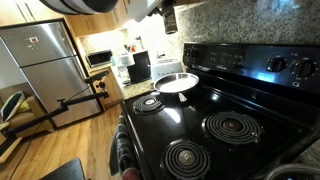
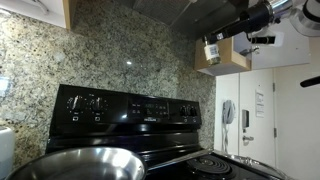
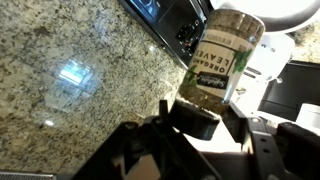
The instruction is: Take the object from the top unit and put it on the stove
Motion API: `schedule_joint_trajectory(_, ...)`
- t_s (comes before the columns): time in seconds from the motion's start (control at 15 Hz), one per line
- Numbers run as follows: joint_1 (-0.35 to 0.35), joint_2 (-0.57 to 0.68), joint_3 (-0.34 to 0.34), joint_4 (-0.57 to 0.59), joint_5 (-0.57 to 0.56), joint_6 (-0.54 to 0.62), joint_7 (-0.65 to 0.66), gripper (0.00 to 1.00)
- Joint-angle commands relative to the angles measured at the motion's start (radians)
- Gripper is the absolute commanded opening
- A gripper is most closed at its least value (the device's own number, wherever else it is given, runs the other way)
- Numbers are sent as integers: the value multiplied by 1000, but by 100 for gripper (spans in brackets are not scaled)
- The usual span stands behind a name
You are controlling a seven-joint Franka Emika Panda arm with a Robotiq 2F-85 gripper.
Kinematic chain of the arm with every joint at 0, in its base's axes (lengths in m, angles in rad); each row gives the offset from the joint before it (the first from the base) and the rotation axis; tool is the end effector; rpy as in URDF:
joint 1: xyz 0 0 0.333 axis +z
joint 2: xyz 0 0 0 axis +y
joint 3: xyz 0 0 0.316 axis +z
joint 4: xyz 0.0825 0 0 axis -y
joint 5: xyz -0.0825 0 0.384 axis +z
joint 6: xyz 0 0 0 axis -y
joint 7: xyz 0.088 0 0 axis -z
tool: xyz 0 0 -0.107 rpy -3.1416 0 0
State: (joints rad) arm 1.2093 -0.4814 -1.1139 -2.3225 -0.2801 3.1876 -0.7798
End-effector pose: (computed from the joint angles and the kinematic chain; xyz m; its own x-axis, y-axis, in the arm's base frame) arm 0.5218 0.0028 0.5537 0.1260 0.6358 0.7615 0.5152 -0.6980 0.4974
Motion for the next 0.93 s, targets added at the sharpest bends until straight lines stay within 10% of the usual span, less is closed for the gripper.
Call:
schedule_joint_trajectory(0.0, 138, 24, -105, 61, 55, -11, 0, 32)
schedule_joint_trajectory(0.53, 363, 26, -380, 162, 49, -3, 18, 32)
schedule_joint_trajectory(0.6, 320, 4, -340, 124, 29, -2, 17, 32)
schedule_joint_trajectory(0.67, 326, 2, -352, 128, 26, -2, 17, 57)
schedule_joint_trajectory(0.87, 325, -3, -351, 126, 23, -2, 16, 57)
